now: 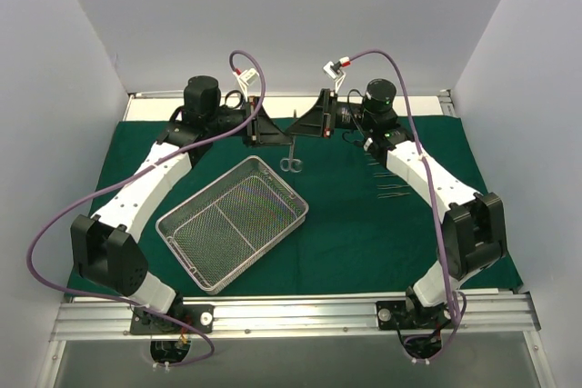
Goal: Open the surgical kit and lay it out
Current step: Adjust the medical item.
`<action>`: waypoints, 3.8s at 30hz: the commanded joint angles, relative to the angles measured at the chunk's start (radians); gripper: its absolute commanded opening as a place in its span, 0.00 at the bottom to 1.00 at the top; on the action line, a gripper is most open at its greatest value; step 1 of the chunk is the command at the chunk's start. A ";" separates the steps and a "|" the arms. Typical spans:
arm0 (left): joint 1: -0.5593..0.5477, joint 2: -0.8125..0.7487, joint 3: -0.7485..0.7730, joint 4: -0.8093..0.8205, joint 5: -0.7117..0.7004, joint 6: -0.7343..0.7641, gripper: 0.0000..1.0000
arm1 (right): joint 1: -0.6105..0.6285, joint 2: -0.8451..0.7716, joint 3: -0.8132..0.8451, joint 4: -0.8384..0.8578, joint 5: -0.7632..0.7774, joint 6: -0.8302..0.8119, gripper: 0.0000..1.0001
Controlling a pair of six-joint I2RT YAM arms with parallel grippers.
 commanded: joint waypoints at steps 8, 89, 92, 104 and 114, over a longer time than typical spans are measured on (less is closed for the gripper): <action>0.005 -0.022 -0.009 0.055 0.017 -0.013 0.02 | 0.001 -0.018 -0.025 0.188 -0.038 0.075 0.00; 0.032 -0.369 -0.446 0.381 0.114 0.150 0.72 | 0.208 -0.142 0.030 -0.764 -0.025 -0.709 0.00; 0.029 -0.372 -0.472 0.437 0.137 0.118 0.72 | 0.205 -0.154 0.021 -0.728 -0.048 -0.683 0.00; 0.012 -0.341 -0.486 0.606 0.169 -0.025 0.59 | 0.179 -0.154 0.024 -0.699 -0.068 -0.672 0.00; -0.003 -0.295 -0.484 0.696 0.160 -0.099 0.49 | 0.176 -0.179 -0.005 -0.632 -0.072 -0.609 0.00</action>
